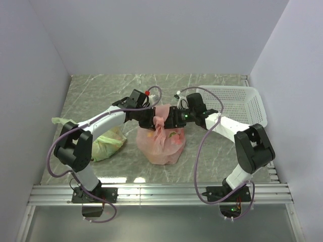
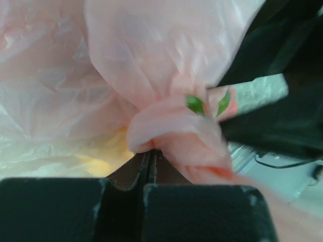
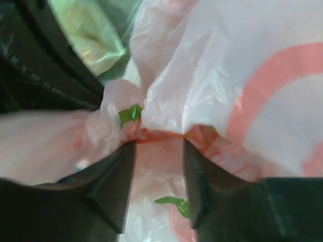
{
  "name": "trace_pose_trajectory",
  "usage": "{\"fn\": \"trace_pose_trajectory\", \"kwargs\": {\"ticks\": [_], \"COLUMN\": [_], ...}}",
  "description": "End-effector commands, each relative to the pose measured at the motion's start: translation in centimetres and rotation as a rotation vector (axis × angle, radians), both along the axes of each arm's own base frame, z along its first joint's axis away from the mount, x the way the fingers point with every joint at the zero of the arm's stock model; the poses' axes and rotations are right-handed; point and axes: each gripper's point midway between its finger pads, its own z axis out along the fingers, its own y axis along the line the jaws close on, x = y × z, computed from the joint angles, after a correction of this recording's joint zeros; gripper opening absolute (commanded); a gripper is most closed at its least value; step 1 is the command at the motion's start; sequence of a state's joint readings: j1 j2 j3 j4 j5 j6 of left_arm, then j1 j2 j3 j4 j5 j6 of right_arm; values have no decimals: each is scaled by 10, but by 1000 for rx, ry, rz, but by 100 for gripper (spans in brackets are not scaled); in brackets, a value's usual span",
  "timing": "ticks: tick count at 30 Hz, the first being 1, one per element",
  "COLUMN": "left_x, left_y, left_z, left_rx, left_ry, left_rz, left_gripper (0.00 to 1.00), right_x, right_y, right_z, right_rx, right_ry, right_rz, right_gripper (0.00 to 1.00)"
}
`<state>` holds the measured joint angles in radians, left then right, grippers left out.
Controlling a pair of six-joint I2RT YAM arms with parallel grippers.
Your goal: Place the fake fruits into the plastic bag and tie a complex knot
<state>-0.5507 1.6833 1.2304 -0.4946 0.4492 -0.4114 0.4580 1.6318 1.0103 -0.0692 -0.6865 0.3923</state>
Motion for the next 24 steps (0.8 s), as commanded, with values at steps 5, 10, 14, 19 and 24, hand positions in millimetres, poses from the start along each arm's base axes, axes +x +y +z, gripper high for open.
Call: {"fn": "trace_pose_trajectory", "kwargs": {"ticks": [5, 10, 14, 19, 24], "left_x": [-6, -22, -39, -47, -49], "left_y": [-37, -53, -55, -50, -49], "left_z": [45, 67, 70, 104, 107], "left_rx": [-327, -544, -656, -891, -985], "left_ry": [6, 44, 157, 93, 181], "left_rz": [-67, -159, -205, -281, -228], "left_gripper": [0, 0, 0, 0, 0], "right_x": [-41, -36, -30, -25, -27], "right_y": [11, 22, 28, 31, 33], "right_z": [9, 13, 26, 35, 40], "right_rx": [126, 196, 267, 328, 359], "right_ry": [103, 149, 147, 109, 90], "right_rz": [127, 126, 116, 108, 135], "right_gripper": [78, 81, 82, 82, 80]}}
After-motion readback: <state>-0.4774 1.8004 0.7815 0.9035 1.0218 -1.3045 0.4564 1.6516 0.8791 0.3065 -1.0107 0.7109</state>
